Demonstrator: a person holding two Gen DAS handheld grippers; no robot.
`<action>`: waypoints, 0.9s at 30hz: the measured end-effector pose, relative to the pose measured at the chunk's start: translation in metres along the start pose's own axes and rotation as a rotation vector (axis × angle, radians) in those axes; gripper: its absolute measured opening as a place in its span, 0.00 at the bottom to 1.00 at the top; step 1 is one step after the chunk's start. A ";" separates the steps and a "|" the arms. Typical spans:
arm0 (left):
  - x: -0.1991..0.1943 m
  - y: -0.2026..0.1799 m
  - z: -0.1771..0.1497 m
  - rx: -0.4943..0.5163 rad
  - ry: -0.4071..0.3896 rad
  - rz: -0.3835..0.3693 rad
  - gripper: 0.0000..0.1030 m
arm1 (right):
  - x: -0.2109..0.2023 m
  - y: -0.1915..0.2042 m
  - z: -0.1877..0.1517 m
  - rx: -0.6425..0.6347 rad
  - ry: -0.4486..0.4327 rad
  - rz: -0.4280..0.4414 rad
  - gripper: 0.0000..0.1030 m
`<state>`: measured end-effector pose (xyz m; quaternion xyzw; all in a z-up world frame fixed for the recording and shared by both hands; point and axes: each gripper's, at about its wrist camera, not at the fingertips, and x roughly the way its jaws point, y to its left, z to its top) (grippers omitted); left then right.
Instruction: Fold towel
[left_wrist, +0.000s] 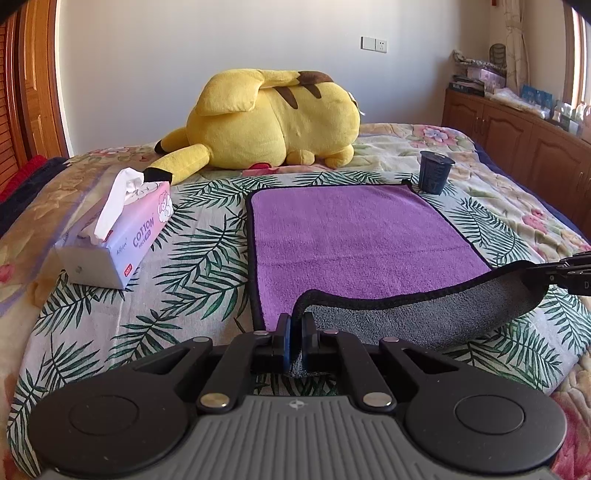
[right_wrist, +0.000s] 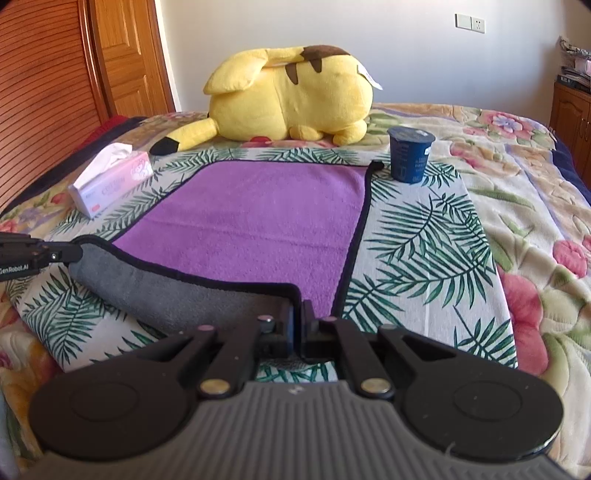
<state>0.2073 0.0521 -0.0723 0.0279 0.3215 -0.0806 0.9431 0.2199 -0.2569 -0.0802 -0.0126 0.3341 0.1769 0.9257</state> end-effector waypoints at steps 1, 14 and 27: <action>-0.001 0.000 0.000 0.001 -0.003 0.000 0.00 | 0.000 0.000 0.000 0.000 -0.003 0.000 0.04; -0.007 -0.001 0.012 0.004 -0.042 -0.006 0.00 | -0.003 0.003 0.003 -0.009 -0.045 -0.010 0.04; -0.002 -0.004 0.029 0.033 -0.067 -0.005 0.00 | -0.001 0.003 0.019 -0.051 -0.095 -0.031 0.04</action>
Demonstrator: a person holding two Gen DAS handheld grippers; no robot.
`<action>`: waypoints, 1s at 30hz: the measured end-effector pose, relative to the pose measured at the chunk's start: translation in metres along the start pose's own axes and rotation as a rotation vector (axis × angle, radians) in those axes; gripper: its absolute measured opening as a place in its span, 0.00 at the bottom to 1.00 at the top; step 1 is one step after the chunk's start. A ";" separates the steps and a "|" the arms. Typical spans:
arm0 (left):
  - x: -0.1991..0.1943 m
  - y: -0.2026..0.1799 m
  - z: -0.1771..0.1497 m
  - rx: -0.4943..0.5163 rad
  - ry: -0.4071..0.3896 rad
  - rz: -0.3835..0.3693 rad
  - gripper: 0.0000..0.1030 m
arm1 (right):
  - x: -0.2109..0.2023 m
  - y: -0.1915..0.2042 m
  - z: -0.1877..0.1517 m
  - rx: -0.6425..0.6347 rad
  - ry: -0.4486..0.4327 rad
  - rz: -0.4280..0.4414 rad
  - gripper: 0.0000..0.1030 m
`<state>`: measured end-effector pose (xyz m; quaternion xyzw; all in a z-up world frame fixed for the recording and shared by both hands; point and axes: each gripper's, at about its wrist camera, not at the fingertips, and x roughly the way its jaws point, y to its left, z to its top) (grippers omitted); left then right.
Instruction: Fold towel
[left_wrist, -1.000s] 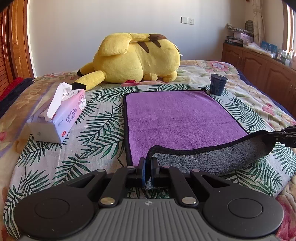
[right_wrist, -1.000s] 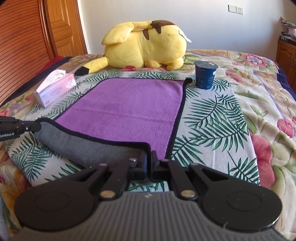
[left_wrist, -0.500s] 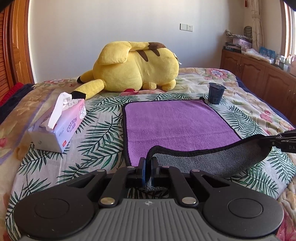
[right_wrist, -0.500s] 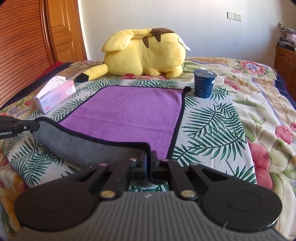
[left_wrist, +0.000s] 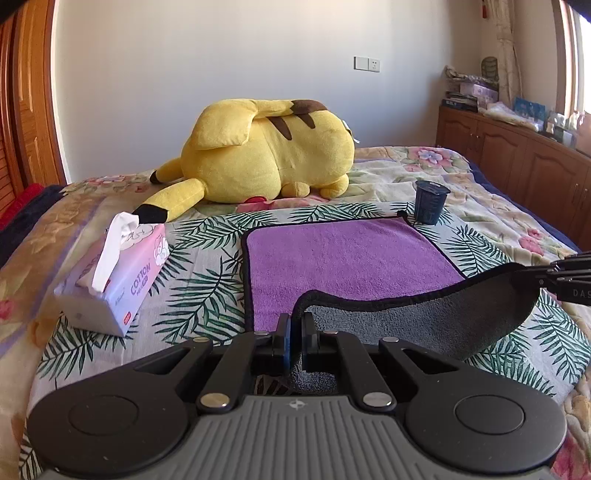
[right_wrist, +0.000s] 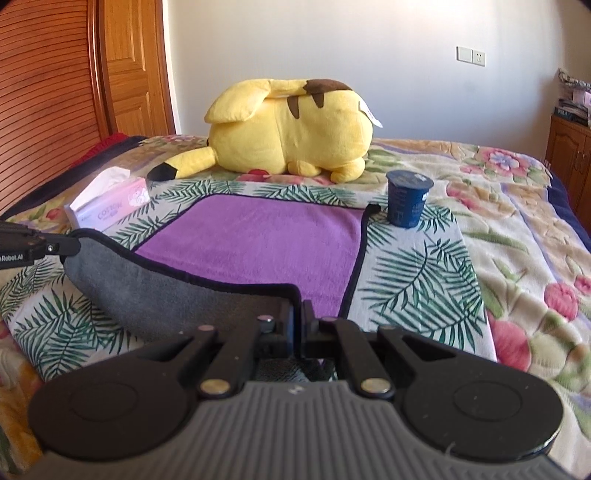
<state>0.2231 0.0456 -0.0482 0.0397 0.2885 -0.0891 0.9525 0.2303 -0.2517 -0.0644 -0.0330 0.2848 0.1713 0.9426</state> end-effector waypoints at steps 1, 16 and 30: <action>0.001 -0.001 0.001 0.008 -0.002 0.003 0.00 | 0.001 0.000 0.001 -0.010 -0.001 -0.007 0.04; 0.011 0.003 0.020 0.035 -0.019 -0.002 0.00 | 0.012 -0.001 0.020 -0.067 -0.020 -0.025 0.04; 0.019 0.013 0.047 0.025 -0.045 -0.005 0.00 | 0.023 -0.001 0.049 -0.118 -0.053 -0.029 0.04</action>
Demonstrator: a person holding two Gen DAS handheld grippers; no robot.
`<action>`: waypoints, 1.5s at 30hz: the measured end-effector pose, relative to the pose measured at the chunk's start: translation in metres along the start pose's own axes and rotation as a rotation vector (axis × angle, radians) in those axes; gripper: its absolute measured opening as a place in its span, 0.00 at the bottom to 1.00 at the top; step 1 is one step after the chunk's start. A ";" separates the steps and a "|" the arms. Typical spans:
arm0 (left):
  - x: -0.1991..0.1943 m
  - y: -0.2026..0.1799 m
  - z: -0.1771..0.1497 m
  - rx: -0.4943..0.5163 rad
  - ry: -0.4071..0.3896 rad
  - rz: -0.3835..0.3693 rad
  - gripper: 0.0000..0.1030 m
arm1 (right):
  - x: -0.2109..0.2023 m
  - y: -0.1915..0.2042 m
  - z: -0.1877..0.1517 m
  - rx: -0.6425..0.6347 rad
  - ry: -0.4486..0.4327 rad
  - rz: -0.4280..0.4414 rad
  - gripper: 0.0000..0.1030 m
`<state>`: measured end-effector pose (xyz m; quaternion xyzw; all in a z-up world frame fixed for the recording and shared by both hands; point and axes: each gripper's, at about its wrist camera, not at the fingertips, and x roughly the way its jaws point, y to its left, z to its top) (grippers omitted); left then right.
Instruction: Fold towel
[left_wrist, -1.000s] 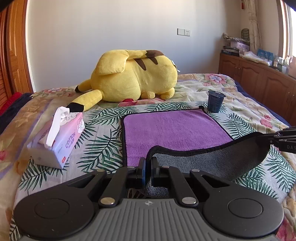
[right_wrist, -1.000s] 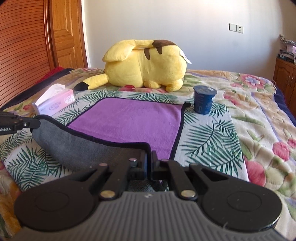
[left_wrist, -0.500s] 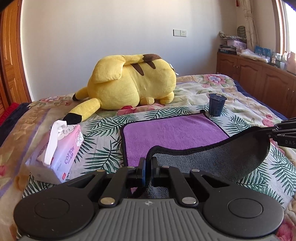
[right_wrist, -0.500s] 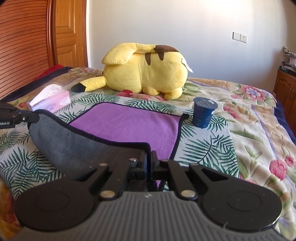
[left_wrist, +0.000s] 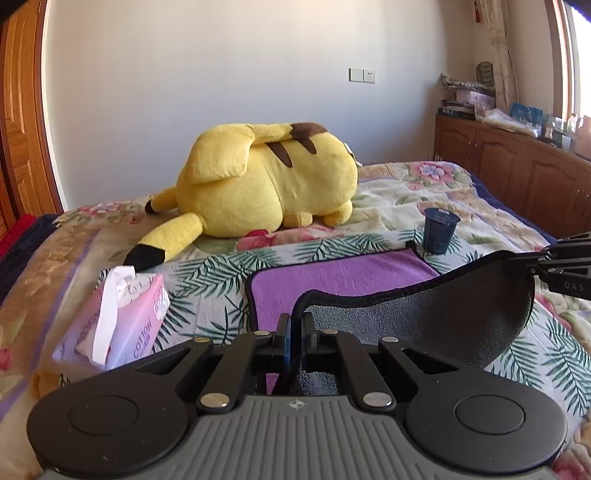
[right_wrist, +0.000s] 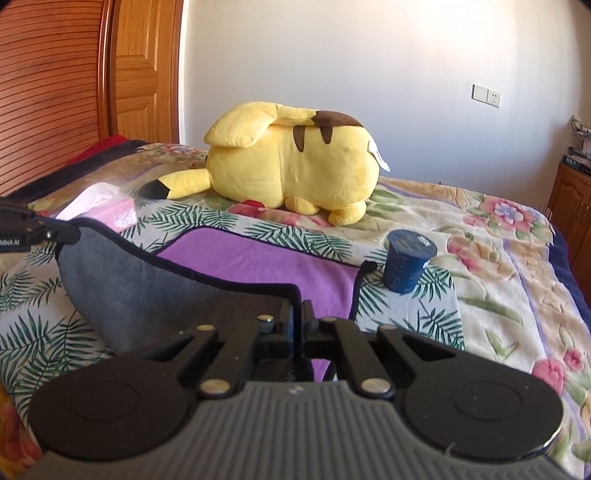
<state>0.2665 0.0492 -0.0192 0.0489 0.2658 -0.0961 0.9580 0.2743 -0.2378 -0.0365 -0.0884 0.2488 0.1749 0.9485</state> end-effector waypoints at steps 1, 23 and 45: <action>0.001 0.001 0.004 0.001 -0.004 0.000 0.00 | 0.001 0.000 0.002 -0.006 -0.004 0.000 0.04; 0.035 0.009 0.061 0.061 -0.053 0.038 0.00 | 0.036 -0.016 0.055 -0.099 -0.077 -0.058 0.04; 0.104 0.017 0.060 0.020 -0.090 0.102 0.00 | 0.103 -0.037 0.051 -0.113 -0.073 -0.107 0.04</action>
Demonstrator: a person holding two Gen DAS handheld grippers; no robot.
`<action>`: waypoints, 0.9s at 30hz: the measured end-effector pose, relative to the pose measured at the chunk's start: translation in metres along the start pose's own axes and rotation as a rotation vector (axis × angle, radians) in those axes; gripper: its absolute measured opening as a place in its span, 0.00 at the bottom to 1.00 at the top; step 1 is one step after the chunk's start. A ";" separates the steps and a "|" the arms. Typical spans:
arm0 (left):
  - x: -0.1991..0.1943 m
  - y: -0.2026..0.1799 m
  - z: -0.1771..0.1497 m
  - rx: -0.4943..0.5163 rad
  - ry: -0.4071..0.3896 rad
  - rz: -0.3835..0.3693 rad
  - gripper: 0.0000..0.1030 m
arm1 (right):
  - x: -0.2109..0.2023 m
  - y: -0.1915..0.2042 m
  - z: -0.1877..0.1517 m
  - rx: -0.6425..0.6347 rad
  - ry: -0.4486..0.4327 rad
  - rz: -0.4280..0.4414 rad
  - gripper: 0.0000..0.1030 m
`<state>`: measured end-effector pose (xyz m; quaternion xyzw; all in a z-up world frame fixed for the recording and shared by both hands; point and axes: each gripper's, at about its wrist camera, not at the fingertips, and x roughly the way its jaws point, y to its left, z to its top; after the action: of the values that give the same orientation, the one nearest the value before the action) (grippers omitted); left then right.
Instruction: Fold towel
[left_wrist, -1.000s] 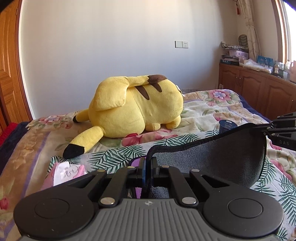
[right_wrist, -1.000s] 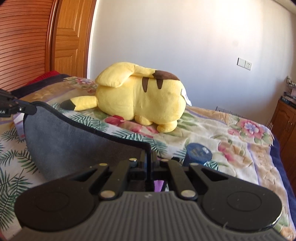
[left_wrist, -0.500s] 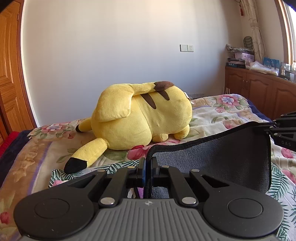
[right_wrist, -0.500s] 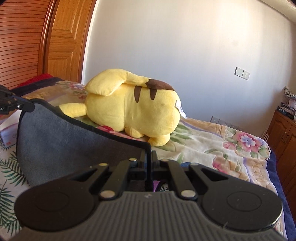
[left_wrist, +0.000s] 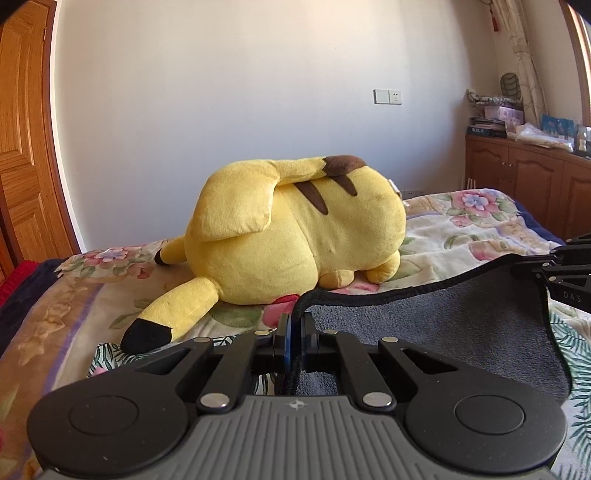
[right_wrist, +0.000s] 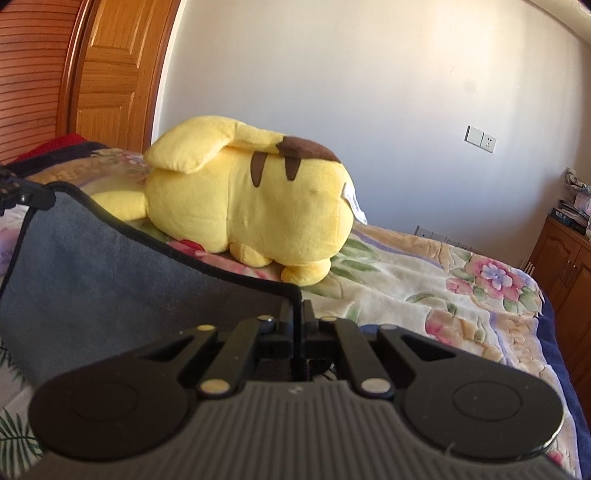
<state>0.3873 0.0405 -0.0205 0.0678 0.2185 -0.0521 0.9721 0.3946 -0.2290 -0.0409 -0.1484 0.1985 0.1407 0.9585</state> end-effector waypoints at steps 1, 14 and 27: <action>0.005 0.000 -0.003 -0.005 0.005 0.000 0.00 | 0.004 0.000 -0.003 0.000 0.003 0.001 0.04; 0.054 -0.001 -0.036 -0.001 0.072 0.015 0.00 | 0.044 0.014 -0.037 -0.028 0.060 0.011 0.04; 0.045 -0.007 -0.039 0.000 0.064 0.023 0.22 | 0.038 0.013 -0.036 -0.016 0.078 0.011 0.20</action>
<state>0.4106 0.0363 -0.0756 0.0718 0.2487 -0.0388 0.9651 0.4122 -0.2215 -0.0913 -0.1606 0.2356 0.1417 0.9480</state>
